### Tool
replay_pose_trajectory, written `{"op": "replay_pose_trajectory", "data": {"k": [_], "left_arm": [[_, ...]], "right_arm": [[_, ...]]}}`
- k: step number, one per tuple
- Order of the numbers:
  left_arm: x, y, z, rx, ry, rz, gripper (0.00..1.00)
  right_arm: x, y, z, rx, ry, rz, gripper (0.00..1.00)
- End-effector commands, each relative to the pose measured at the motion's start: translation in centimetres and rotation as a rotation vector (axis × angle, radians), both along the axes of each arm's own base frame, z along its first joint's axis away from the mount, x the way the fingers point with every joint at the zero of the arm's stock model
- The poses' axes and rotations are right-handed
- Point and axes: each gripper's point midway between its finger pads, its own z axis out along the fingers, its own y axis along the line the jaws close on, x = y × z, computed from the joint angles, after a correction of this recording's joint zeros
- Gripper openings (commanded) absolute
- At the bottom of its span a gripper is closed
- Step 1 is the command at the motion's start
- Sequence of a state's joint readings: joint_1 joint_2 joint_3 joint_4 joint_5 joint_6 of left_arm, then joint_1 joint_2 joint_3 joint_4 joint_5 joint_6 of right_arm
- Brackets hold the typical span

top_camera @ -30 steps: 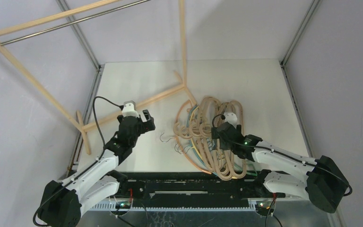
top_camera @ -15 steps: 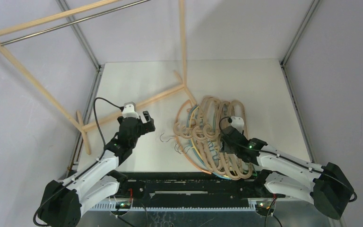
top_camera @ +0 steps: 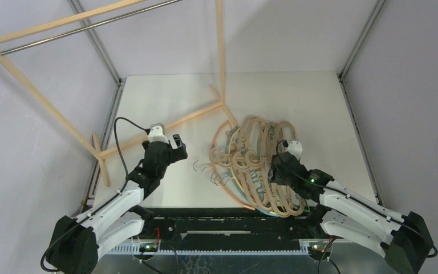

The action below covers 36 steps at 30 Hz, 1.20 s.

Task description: Organize the hangers

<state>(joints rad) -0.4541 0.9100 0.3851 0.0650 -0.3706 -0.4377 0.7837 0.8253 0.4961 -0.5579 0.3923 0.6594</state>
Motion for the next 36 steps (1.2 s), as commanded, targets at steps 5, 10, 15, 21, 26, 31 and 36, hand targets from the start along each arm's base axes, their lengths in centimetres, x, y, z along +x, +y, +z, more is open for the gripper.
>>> {"op": "replay_pose_trajectory", "data": {"k": [5,10,15,21,26,31,36], "left_arm": [[0.3,-0.7,0.8,-0.048,-0.039,-0.008,1.00],[0.2,-0.6,0.5,-0.047,-0.036,-0.009,1.00],[0.2,-0.6,0.3,-0.050,-0.035,-0.009,1.00],[0.2,-0.7,0.2,-0.050,-0.032,-0.009,1.00],[0.2,-0.6,0.3,-0.047,-0.034,-0.004,1.00],[0.2,-0.5,0.5,-0.047,-0.036,0.000,0.99],[0.1,-0.3,0.7,-0.044,-0.039,0.006,0.99]], "right_arm": [[-0.8,-1.0,-2.4,-0.010,0.135,-0.088,0.56],[-0.8,-1.2,-3.2,-0.010,0.157,-0.098,0.55],[-1.3,-1.2,-4.5,-0.013,0.196,-0.098,0.53],[-1.4,-1.2,-4.7,-0.007,0.189,-0.095,0.32],[-1.2,-0.7,-4.0,0.007,0.175,-0.074,0.07],[-0.9,0.0,-2.0,-0.002,0.159,-0.028,0.00],[-0.5,1.0,2.1,-0.020,0.086,0.014,0.00]]}}
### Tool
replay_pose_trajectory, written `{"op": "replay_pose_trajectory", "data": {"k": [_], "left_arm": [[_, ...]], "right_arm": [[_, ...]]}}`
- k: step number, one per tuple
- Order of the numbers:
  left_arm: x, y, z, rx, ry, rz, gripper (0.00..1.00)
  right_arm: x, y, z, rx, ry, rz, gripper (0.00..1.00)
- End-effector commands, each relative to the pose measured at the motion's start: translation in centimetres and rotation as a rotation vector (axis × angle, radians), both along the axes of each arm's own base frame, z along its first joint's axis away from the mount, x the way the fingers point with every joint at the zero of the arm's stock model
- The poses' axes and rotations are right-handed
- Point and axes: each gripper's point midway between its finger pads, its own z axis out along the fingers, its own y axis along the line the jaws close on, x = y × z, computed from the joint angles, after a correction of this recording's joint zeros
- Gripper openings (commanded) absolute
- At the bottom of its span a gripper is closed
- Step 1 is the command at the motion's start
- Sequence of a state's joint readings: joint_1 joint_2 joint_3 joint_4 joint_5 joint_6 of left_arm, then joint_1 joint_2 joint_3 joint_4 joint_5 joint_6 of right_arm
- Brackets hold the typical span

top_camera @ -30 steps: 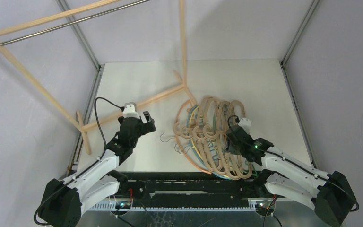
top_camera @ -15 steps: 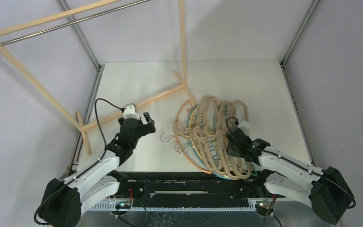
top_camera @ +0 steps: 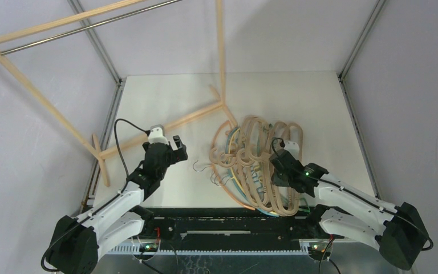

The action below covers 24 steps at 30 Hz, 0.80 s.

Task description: Organize the hangers

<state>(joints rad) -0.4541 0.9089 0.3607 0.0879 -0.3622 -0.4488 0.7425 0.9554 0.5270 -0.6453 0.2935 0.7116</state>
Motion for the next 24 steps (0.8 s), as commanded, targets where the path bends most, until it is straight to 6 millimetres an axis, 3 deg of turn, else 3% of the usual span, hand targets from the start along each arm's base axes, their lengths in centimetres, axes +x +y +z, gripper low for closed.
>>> {"op": "replay_pose_trajectory", "data": {"k": [1,8,11,17,20,24], "left_arm": [[0.3,-0.2,1.4,-0.032,-0.042,0.010,1.00],[0.3,-0.3,1.6,-0.035,-0.045,0.006,0.99],[0.2,-0.3,2.0,-0.039,-0.054,0.004,1.00],[0.2,-0.3,2.9,-0.043,-0.067,0.002,0.99],[0.1,-0.3,3.3,-0.052,-0.078,0.002,0.99],[-0.1,-0.1,3.5,-0.062,-0.087,0.006,0.99]], "right_arm": [[1.5,1.6,5.7,0.019,-0.128,0.048,0.00],[2.7,4.4,12.6,0.120,-0.257,0.133,0.00],[3.7,8.0,16.7,0.220,-0.321,0.264,0.00],[3.7,16.9,27.7,0.508,-0.410,0.592,0.00],[3.6,19.6,30.6,0.588,-0.423,0.679,0.00],[4.3,22.2,32.8,0.633,-0.441,0.756,0.00]]}}
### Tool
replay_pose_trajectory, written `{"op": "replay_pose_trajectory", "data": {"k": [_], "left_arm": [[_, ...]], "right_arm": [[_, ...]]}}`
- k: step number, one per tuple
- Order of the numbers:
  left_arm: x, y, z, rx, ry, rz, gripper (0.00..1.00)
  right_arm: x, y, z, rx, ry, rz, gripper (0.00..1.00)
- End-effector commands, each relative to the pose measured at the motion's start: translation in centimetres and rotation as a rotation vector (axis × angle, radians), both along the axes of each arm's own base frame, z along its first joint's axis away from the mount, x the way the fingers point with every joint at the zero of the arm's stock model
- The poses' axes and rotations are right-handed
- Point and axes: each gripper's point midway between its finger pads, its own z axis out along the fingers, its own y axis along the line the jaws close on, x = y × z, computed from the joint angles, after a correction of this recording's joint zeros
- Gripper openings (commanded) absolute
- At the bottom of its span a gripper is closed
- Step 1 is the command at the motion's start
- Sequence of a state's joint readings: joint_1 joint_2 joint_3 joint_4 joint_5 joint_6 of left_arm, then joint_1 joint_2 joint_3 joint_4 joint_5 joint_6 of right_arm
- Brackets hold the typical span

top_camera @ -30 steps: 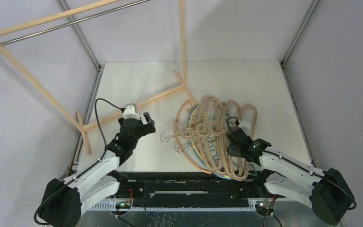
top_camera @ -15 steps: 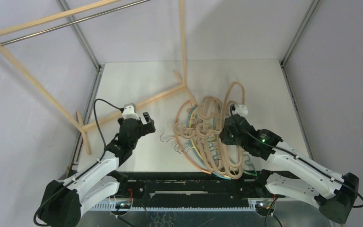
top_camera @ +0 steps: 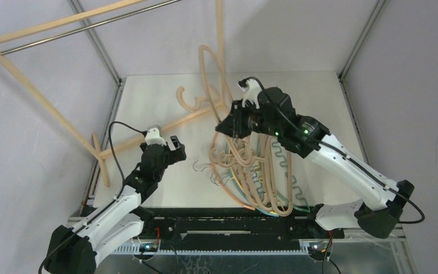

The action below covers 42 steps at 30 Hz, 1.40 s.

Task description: Organize the hangers

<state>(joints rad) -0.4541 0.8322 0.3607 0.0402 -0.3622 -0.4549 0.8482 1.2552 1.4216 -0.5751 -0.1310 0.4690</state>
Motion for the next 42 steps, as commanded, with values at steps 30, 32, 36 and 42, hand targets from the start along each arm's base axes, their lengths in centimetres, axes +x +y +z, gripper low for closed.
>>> {"op": "replay_pose_trajectory", "data": {"k": [30,32,36,42], "left_arm": [[-0.5,-0.5,6.6,-0.125,-0.179,-0.021,0.99],[-0.7,-0.3,6.5,-0.126,-0.183,-0.017,1.00],[-0.8,-0.1,6.7,-0.118,-0.190,-0.015,1.00],[-0.8,-0.5,6.7,-0.126,-0.187,-0.031,0.99]], "right_arm": [[15.6,14.4,14.7,0.366,-0.385,0.057,0.02],[16.7,14.7,14.2,0.366,-0.381,0.024,0.02],[18.1,15.3,13.4,0.378,-0.376,-0.022,0.02],[18.4,15.7,13.9,0.401,-0.403,-0.034,0.02]]}}
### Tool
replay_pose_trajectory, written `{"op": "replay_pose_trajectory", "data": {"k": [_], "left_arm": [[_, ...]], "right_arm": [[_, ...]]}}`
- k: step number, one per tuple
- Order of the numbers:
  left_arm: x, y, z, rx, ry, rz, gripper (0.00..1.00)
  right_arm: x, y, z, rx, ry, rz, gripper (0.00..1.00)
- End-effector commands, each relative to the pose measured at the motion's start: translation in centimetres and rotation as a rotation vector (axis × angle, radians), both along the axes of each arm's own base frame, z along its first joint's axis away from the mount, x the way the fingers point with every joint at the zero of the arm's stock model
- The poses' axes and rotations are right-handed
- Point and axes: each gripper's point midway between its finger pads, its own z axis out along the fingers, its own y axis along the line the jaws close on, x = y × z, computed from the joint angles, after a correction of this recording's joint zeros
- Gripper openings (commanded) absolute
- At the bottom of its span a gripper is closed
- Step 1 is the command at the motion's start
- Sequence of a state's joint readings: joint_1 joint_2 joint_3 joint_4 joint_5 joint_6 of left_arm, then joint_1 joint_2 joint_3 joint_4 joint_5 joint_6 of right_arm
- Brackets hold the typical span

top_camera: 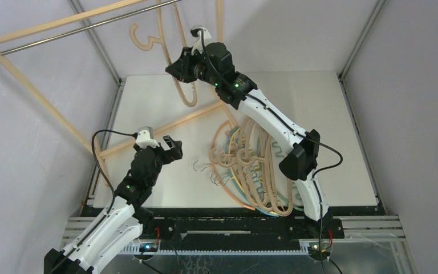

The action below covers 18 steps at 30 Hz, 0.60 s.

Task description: Organize the hangers

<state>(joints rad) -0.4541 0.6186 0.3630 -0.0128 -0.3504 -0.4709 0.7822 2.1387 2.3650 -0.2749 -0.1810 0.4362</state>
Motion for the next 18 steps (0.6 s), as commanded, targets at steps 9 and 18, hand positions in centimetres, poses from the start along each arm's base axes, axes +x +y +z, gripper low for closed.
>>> {"op": "replay_pose_trajectory", "data": {"k": [9,18], "left_arm": [[0.6,-0.7,1.5,-0.027,-0.035,-0.016,1.00],[0.9,-0.9,0.5,-0.026,-0.010,-0.010,0.99]], "right_arm": [[-3.7,-1.6,6.8,0.090,-0.154,0.041,0.02],[-6.2,-2.2,7.5,0.067,-0.201,0.082,0.02]]}}
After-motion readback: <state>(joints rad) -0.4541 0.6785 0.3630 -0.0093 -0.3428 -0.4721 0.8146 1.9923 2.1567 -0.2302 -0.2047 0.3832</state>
